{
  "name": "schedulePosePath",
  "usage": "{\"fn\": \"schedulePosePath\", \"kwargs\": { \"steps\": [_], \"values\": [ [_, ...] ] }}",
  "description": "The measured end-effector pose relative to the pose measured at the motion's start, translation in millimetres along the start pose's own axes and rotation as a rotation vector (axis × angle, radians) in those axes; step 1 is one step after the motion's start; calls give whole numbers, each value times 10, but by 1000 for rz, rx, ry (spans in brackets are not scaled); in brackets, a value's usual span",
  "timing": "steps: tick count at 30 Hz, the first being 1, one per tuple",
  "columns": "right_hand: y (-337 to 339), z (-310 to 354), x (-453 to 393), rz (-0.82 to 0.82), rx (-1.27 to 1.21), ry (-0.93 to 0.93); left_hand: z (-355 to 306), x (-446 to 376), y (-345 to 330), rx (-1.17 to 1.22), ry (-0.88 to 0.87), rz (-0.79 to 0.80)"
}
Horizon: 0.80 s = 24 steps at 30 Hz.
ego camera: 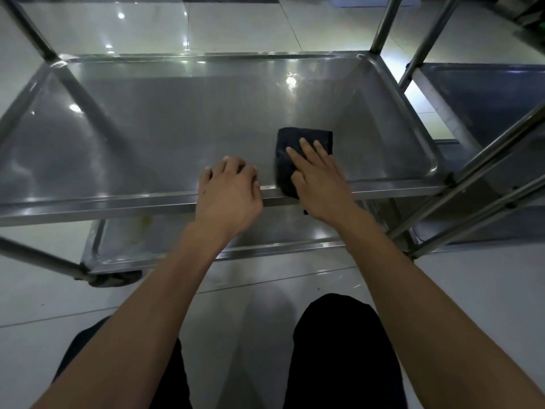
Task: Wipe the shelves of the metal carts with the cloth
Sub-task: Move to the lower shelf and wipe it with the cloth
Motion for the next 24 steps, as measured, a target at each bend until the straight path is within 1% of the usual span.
{"fn": "schedulePosePath", "kwargs": {
  "steps": [3,7,10,14,19,22,24],
  "values": [
    [141,-439,19,-16,6,-68,-25,-1,-16,3,17,1],
    [424,-1229,70,-93,18,-240,-24,-2,-27,2,5,-24],
    [603,-1678,93,-90,73,-353,-30,-10,-44,-11,-16,-48],
    [642,-1719,69,-77,105,-345,-63,-3,-5,-38,-47,-73],
    [600,-1690,10,-60,90,-369,45,-159,138,-73,-52,-7],
    [541,-1517,-145,-11,84,-357,185,-280,218,-87,-22,29],
    [434,-1251,-303,32,67,-307,251,-291,225,-67,8,63]
  ]
}}
Point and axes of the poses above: each hand's wrist, its own x-axis away from the middle knuckle, its own y-axis out of the back of the hand, z = x × y, the point moved 2 cm from there along -x, towards the middle knuckle, and after that the axes turned 14 degrees about -y, right-handed, at the moved point
